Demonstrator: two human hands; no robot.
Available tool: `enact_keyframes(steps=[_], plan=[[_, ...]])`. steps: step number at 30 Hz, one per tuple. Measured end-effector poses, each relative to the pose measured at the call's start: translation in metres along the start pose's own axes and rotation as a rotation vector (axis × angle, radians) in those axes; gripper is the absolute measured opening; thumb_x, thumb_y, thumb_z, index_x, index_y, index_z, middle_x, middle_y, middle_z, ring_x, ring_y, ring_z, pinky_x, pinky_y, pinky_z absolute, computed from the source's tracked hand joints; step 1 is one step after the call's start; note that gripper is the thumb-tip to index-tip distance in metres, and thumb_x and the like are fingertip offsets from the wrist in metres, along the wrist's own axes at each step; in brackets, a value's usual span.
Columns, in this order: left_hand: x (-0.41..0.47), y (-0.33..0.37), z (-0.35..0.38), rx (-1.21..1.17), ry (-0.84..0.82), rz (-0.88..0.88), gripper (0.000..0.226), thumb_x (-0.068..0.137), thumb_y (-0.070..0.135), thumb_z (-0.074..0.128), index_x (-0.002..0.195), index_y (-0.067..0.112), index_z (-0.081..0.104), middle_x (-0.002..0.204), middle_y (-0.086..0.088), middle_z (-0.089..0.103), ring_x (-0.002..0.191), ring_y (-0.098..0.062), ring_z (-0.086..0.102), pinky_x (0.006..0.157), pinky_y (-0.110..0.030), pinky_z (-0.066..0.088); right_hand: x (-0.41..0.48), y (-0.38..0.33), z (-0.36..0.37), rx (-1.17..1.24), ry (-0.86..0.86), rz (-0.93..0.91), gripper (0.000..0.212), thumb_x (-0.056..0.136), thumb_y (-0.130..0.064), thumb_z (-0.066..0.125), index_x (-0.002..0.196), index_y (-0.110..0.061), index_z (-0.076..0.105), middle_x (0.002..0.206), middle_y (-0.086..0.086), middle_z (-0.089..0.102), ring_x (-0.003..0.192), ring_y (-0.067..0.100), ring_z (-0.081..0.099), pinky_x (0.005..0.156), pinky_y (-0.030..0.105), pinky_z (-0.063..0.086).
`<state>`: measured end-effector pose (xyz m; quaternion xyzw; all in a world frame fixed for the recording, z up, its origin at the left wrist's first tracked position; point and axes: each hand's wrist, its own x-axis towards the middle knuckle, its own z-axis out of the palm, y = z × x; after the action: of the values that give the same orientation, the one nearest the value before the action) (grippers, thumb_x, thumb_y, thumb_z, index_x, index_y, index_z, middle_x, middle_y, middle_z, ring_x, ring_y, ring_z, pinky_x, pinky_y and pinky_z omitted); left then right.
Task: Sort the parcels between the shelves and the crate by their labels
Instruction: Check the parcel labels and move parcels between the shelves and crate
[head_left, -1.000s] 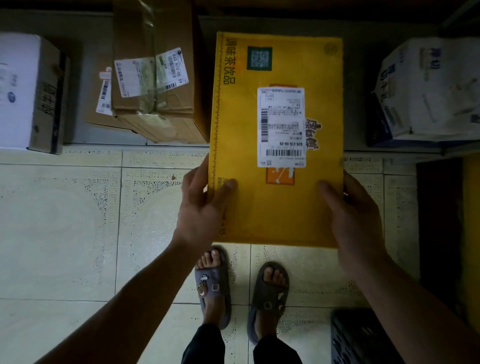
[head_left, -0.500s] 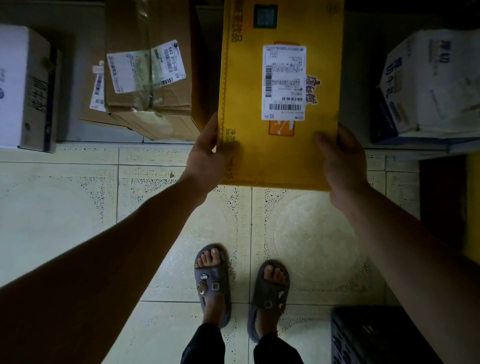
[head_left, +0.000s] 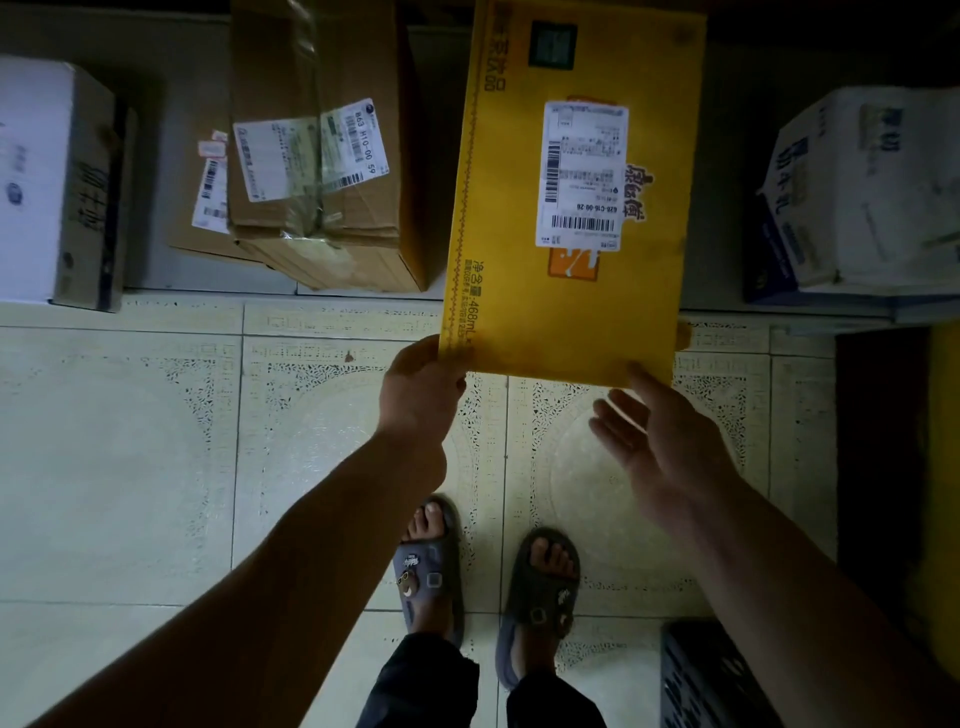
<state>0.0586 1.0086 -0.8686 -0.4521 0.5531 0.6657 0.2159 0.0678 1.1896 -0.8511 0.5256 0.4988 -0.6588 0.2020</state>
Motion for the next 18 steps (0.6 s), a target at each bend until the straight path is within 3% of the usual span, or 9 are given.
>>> enact_keyframes(steps=[1, 5, 8, 12, 14, 16, 18], plan=[[0.001, 0.002, 0.002, -0.007, -0.008, 0.013, 0.019, 0.088, 0.01, 0.063, 0.083, 0.024, 0.076, 0.095, -0.005, 0.066, 0.093, -0.017, 0.054, 0.095, -0.032, 0.045, 0.001, -0.005, 0.004, 0.079, -0.002, 0.004, 0.009, 0.095, -0.018, 0.059, 0.1, -0.013, 0.054, 0.116, 0.015, 0.061, 0.106, 0.026, 0.062, 0.093, 0.041, 0.053], [0.01, 0.02, 0.013, -0.085, -0.077, 0.053, 0.022, 0.09, 0.004, 0.059, 0.108, 0.012, 0.068, 0.089, -0.001, 0.066, 0.083, -0.01, 0.057, 0.096, -0.027, 0.047, 0.01, -0.027, 0.02, 0.198, -0.024, -0.041, 0.016, 0.093, -0.012, 0.062, 0.108, -0.009, 0.058, 0.114, 0.014, 0.063, 0.105, 0.024, 0.064, 0.086, 0.035, 0.056], [0.012, 0.037, 0.02, -0.079, -0.124, 0.056, 0.024, 0.091, 0.0, 0.056, 0.097, 0.022, 0.065, 0.105, -0.001, 0.067, 0.101, -0.014, 0.061, 0.096, -0.027, 0.048, 0.016, -0.039, 0.032, 0.197, -0.017, -0.092, 0.015, 0.093, -0.012, 0.061, 0.108, -0.01, 0.059, 0.115, 0.012, 0.062, 0.107, 0.023, 0.063, 0.089, 0.036, 0.055], [0.014, 0.052, 0.019, -0.054, -0.183, 0.057, 0.026, 0.091, 0.002, 0.057, 0.09, 0.027, 0.065, 0.097, 0.004, 0.066, 0.094, -0.012, 0.059, 0.102, -0.035, 0.045, 0.015, -0.041, 0.045, 0.19, 0.001, -0.151, 0.01, 0.094, -0.012, 0.059, 0.104, -0.014, 0.06, 0.118, 0.01, 0.06, 0.108, 0.021, 0.062, 0.089, 0.034, 0.055], [0.016, 0.053, 0.013, -0.048, -0.186, 0.047, 0.028, 0.092, 0.005, 0.058, 0.112, 0.023, 0.064, 0.104, 0.002, 0.067, 0.091, -0.01, 0.06, 0.102, -0.037, 0.044, 0.012, -0.034, 0.05, 0.206, 0.009, -0.153, 0.009, 0.095, -0.013, 0.058, 0.103, -0.014, 0.059, 0.117, 0.01, 0.06, 0.107, 0.021, 0.062, 0.087, 0.034, 0.055], [0.015, 0.052, -0.001, -0.032, -0.167, 0.046, 0.042, 0.094, 0.007, 0.055, 0.135, 0.014, 0.05, 0.121, -0.004, 0.062, 0.107, -0.016, 0.059, 0.101, -0.036, 0.044, 0.006, -0.018, 0.058, 0.183, -0.004, -0.128, 0.012, 0.098, -0.015, 0.054, 0.109, -0.013, 0.058, 0.119, 0.01, 0.06, 0.105, 0.02, 0.063, 0.082, 0.032, 0.055], [0.016, 0.054, -0.017, -0.049, -0.106, 0.038, 0.041, 0.094, 0.006, 0.054, 0.135, 0.013, 0.051, 0.113, -0.001, 0.064, 0.113, -0.018, 0.058, 0.102, -0.035, 0.045, 0.001, -0.001, 0.069, 0.1, -0.064, -0.11, 0.026, 0.1, -0.015, 0.05, 0.125, -0.01, 0.053, 0.122, 0.009, 0.061, 0.108, 0.022, 0.063, 0.083, 0.033, 0.053]])
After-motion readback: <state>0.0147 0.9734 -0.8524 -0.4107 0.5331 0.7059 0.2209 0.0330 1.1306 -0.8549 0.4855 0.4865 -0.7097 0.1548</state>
